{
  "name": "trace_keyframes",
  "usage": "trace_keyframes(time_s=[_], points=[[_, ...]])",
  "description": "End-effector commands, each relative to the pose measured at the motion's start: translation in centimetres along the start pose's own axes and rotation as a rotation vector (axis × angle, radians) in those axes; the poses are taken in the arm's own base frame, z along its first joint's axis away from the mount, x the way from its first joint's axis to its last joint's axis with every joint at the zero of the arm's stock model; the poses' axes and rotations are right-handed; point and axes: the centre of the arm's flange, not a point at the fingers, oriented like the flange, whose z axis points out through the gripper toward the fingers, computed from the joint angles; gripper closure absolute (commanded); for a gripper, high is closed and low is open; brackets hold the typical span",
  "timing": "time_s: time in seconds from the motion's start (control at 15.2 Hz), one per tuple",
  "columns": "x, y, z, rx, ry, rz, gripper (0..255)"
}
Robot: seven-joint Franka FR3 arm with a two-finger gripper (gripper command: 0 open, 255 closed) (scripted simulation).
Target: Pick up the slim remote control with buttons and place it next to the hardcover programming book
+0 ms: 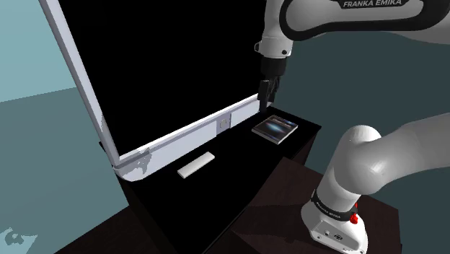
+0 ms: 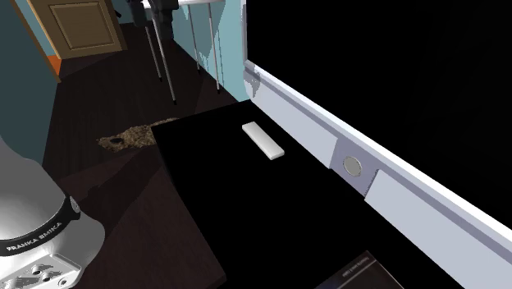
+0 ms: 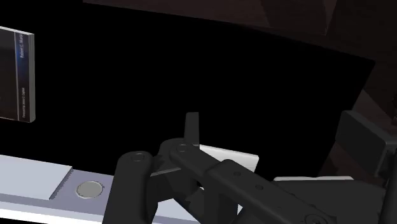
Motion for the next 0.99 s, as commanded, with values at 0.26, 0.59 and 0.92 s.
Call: trace_keyframes(time_s=[0.26,0.59,0.92], points=[[3.1,1.4,4.0,-0.008,0.003,-0.123,0],[7.2,2.6,8.9,-0.018,0.006,-0.276,0],[11.4,3.2,13.8,-0.028,0.009,-0.429,0]])
